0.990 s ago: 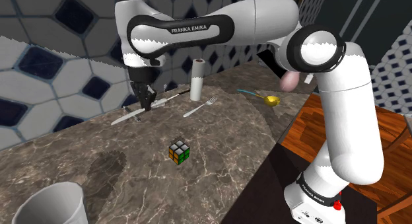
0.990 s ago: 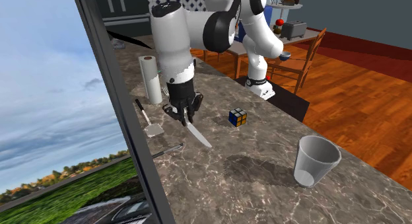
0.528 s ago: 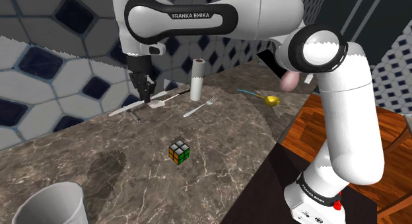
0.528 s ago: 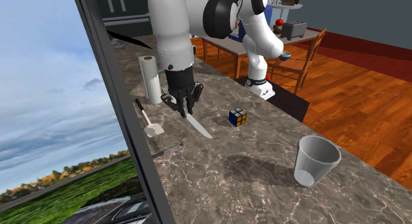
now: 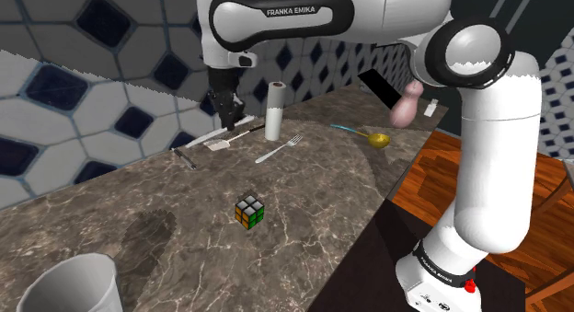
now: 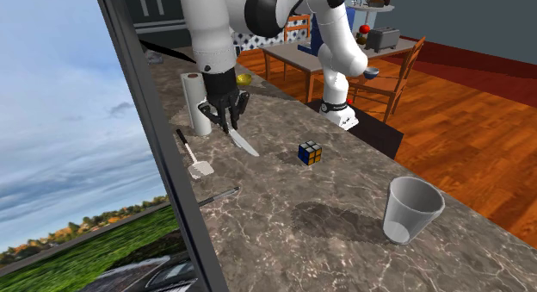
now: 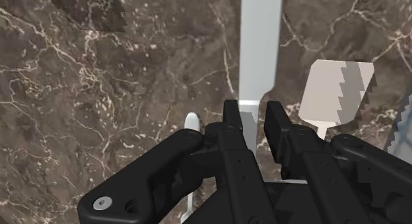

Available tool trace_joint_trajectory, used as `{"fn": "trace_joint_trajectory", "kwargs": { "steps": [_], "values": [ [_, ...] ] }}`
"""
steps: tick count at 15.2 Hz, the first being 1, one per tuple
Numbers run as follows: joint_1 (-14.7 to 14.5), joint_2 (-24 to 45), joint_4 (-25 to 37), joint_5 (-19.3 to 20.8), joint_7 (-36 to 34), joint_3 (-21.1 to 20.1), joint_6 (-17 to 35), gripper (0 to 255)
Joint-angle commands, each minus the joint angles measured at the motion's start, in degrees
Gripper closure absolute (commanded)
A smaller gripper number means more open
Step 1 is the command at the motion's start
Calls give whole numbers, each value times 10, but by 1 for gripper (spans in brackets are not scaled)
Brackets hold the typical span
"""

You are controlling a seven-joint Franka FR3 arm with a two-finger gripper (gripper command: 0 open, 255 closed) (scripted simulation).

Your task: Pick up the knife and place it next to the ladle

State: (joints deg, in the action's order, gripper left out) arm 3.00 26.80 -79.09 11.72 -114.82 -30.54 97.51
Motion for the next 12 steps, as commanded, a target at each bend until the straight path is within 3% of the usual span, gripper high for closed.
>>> {"fn": "trace_joint_trajectory", "kwargs": {
  "steps": [1,12],
  "values": [
    [26,-25,-39,-10,22,2,16,255],
    [145,-105,-140,-44,166,35,49,255]
  ]
}}
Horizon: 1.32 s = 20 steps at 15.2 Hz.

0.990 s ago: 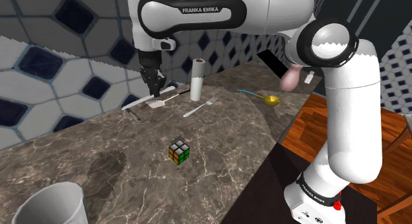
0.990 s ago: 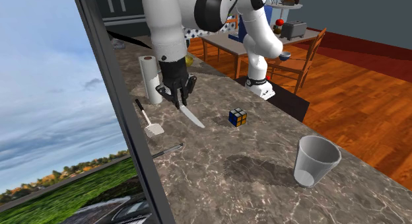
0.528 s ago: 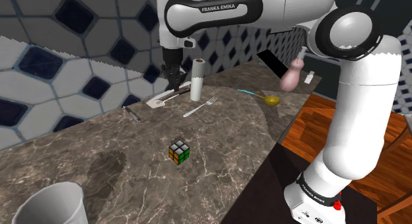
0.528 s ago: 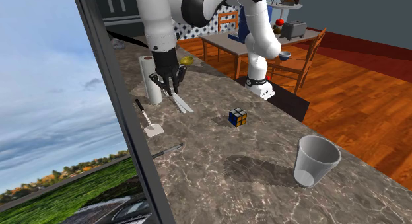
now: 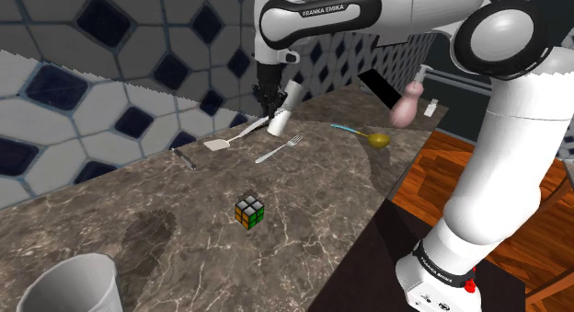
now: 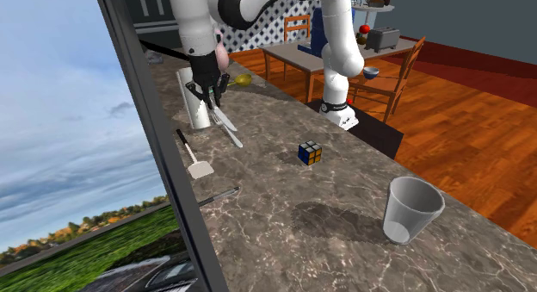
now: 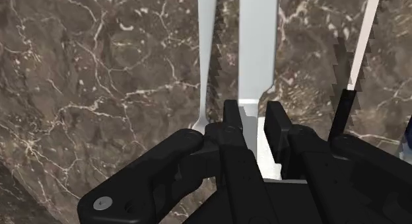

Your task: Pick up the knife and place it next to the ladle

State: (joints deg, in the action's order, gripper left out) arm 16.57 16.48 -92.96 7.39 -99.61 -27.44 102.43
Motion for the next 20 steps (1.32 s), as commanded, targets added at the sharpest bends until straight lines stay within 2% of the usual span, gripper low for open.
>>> {"fn": "trace_joint_trajectory", "kwargs": {
  "steps": [1,9,16,20],
  "values": [
    [18,-6,-5,-3,27,8,1,255],
    [84,-16,-14,-7,128,44,5,255],
    [134,4,17,0,211,76,-3,255],
    [143,13,15,2,225,83,9,255]
  ]
}}
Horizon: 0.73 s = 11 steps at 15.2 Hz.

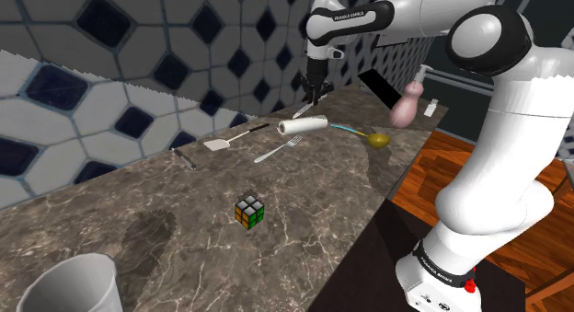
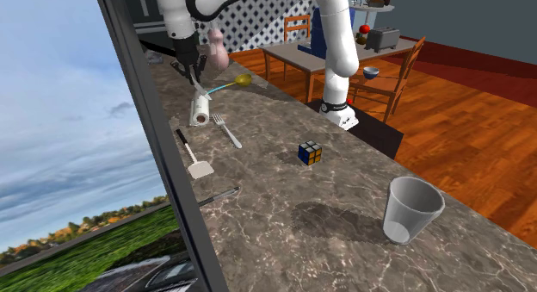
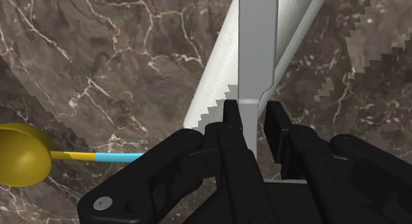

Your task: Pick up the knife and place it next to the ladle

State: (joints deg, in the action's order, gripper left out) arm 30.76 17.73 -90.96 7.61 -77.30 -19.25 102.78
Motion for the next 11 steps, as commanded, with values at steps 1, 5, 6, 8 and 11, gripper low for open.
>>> {"fn": "trace_joint_trajectory", "kwargs": {
  "steps": [1,5,6,8,11],
  "values": [
    [2,2,-11,1,1,1,13,255],
    [2,8,-33,4,-1,2,41,255],
    [2,10,-39,5,-2,3,48,255],
    [2,14,-48,7,-4,3,62,255],
    [2,21,-62,10,-6,4,82,255]
  ]
}}
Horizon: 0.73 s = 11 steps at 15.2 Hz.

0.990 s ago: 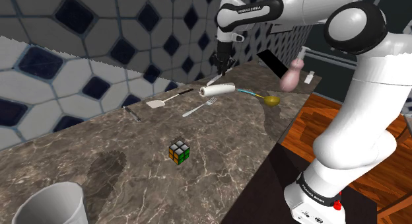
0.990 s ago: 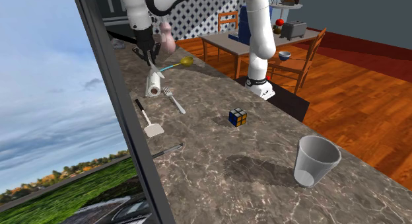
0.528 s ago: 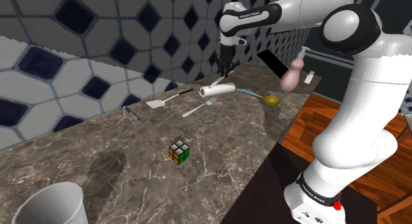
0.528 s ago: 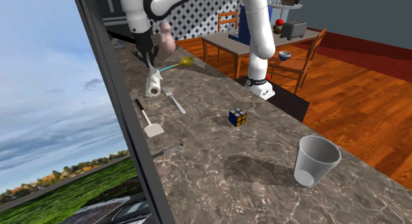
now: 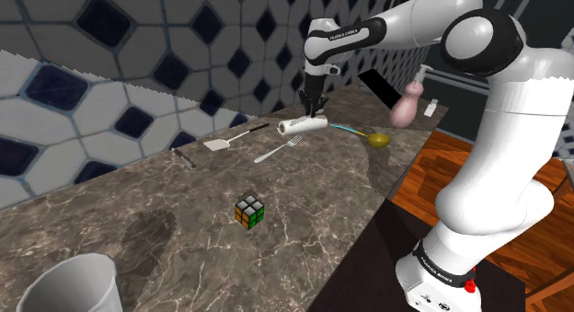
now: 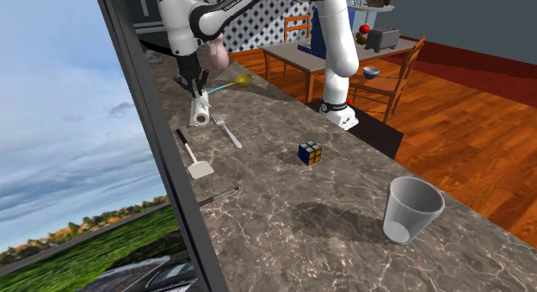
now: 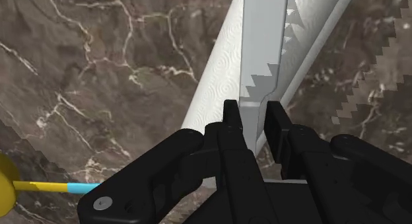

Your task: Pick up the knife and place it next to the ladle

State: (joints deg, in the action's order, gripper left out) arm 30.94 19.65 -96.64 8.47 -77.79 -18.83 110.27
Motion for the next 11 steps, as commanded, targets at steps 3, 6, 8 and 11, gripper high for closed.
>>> {"fn": "trace_joint_trajectory", "kwargs": {
  "steps": [3,6,8,11],
  "values": [
    [-1,10,-18,5,-4,2,27,255],
    [-1,19,-29,8,-7,3,47,255],
    [-3,26,-37,12,-9,5,62,255],
    [-3,26,-38,11,-9,6,62,255]
  ]
}}
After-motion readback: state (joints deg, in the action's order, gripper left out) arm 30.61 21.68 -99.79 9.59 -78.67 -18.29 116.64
